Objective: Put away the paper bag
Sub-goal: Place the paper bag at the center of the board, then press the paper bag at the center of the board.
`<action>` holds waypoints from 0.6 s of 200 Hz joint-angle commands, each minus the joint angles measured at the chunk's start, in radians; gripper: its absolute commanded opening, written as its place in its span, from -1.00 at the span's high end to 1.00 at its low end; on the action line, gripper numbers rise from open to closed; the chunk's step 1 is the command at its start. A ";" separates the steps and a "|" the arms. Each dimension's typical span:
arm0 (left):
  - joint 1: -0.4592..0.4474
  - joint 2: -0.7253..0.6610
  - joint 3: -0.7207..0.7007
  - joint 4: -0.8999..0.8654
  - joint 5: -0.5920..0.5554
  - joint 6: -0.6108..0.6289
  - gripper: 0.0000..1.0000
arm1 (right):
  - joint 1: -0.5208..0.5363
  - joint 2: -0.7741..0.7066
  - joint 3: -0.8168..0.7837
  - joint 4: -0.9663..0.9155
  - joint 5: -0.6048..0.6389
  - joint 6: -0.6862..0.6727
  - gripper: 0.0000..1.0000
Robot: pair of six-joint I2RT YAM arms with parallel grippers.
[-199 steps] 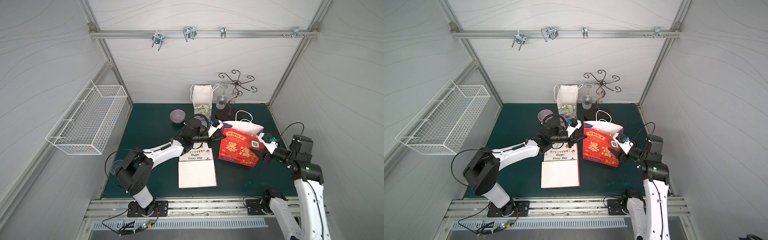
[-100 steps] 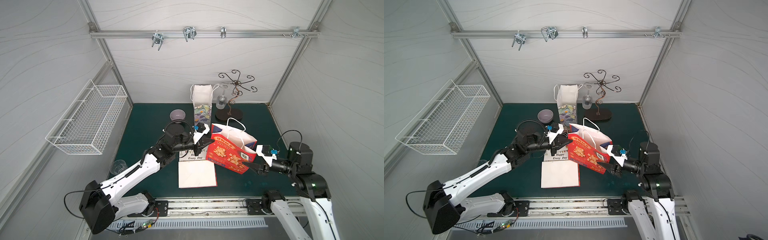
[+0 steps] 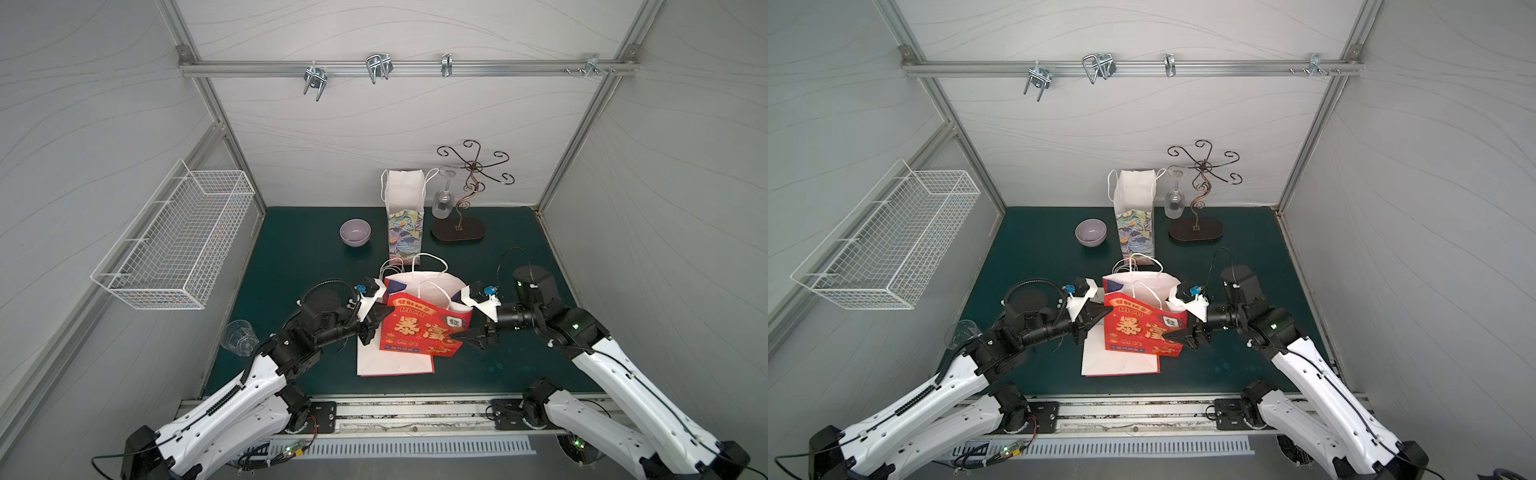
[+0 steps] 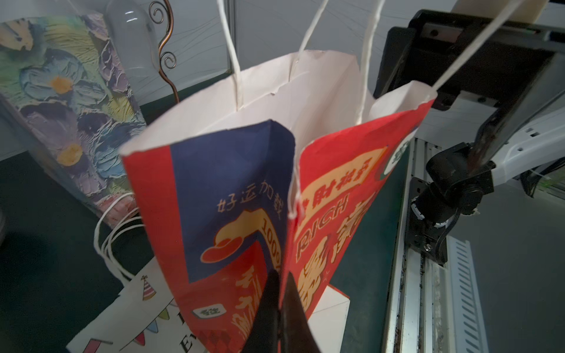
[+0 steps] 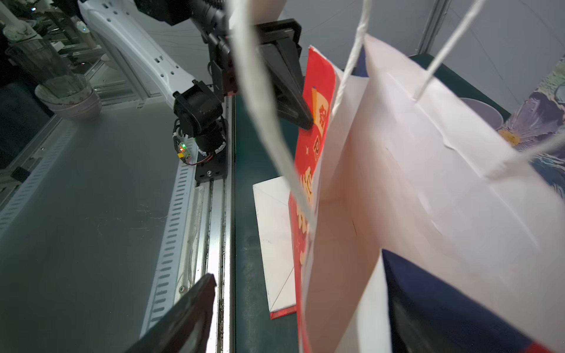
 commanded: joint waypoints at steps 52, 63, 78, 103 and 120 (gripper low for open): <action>-0.001 -0.118 -0.074 0.046 -0.180 -0.050 1.00 | -0.013 -0.166 -0.009 -0.154 0.206 0.498 -0.72; -0.001 -0.123 -0.082 0.044 -0.182 -0.052 1.00 | -0.012 -0.176 -0.032 -0.105 0.204 0.627 -0.73; -0.001 -0.129 -0.094 0.041 -0.184 -0.055 1.00 | -0.012 -0.203 -0.052 -0.079 0.295 0.785 -0.72; -0.001 -0.142 -0.108 0.043 -0.177 -0.056 1.00 | -0.015 -0.230 -0.052 -0.142 0.523 1.018 -0.58; -0.001 -0.151 -0.123 0.054 -0.167 -0.050 1.00 | -0.037 -0.194 -0.046 -0.229 0.622 1.168 -0.36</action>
